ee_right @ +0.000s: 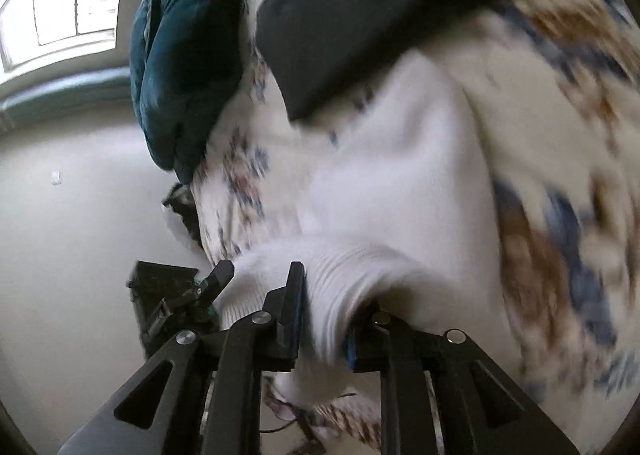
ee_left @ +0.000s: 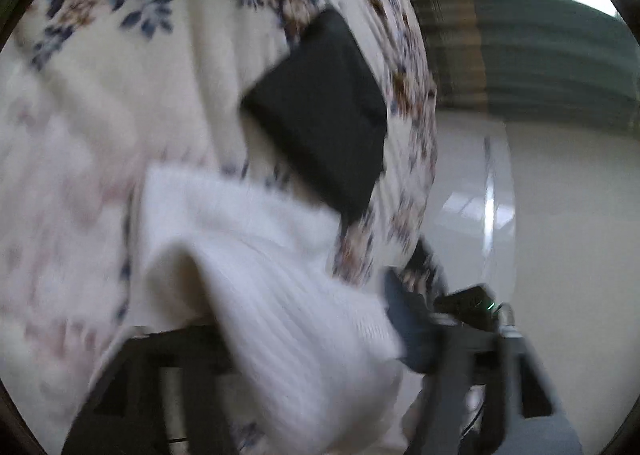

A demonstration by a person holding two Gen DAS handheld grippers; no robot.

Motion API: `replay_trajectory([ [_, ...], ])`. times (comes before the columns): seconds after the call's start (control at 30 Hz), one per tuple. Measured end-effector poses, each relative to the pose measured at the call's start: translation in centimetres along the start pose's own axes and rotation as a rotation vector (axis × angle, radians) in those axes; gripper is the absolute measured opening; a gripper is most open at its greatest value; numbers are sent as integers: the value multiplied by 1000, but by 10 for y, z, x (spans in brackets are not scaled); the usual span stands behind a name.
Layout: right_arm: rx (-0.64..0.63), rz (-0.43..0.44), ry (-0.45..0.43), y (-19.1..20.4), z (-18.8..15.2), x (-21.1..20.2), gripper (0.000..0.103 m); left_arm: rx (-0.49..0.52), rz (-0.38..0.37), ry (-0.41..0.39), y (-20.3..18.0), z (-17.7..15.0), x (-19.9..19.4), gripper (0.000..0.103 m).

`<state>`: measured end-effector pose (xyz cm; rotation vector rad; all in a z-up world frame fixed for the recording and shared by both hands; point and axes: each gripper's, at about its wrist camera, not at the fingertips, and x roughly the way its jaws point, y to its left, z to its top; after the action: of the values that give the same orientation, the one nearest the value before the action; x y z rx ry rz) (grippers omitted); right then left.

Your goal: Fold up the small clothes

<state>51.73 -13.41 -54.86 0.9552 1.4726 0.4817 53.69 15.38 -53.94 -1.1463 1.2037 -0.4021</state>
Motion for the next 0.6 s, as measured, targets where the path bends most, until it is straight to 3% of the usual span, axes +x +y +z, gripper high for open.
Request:
replay_trajectory([
  [0.07, 28, 36, 2, 2, 32, -2, 37, -65, -44, -59, 4, 17, 1, 68],
  [0.1, 37, 58, -21, 5, 44, -4, 50, -86, -66, -81, 5, 23, -2, 69],
  [0.17, 40, 81, -64, 15, 62, -6, 64, -104, -86, -142, 5, 29, -15, 72],
  [0.2, 28, 75, -74, 22, 71, -5, 65, -87, -74, -167, 4, 28, -23, 74],
  [0.23, 4, 56, -81, 26, 73, -8, 65, -63, -46, -185, 3, 26, -31, 75],
  [0.33, -103, -70, -94, 31, 67, -19, 65, 88, 135, -193, -7, 14, -37, 75],
  [0.37, -129, -125, -104, 26, 66, -27, 65, 149, 216, -169, -9, 9, -29, 75],
  [0.5, -168, -298, -95, -2, 52, -16, 65, 304, 411, -34, 2, -6, 24, 73],
  [0.53, -163, -306, -74, -15, 49, -16, 65, 339, 444, -1, 6, -9, 43, 64],
  [0.57, -145, -321, -52, -28, 48, -7, 65, 367, 444, 23, 10, -11, 54, 48],
  [0.6, -133, -326, -40, -37, 46, -2, 60, 390, 461, 56, 13, -15, 64, 3],
])
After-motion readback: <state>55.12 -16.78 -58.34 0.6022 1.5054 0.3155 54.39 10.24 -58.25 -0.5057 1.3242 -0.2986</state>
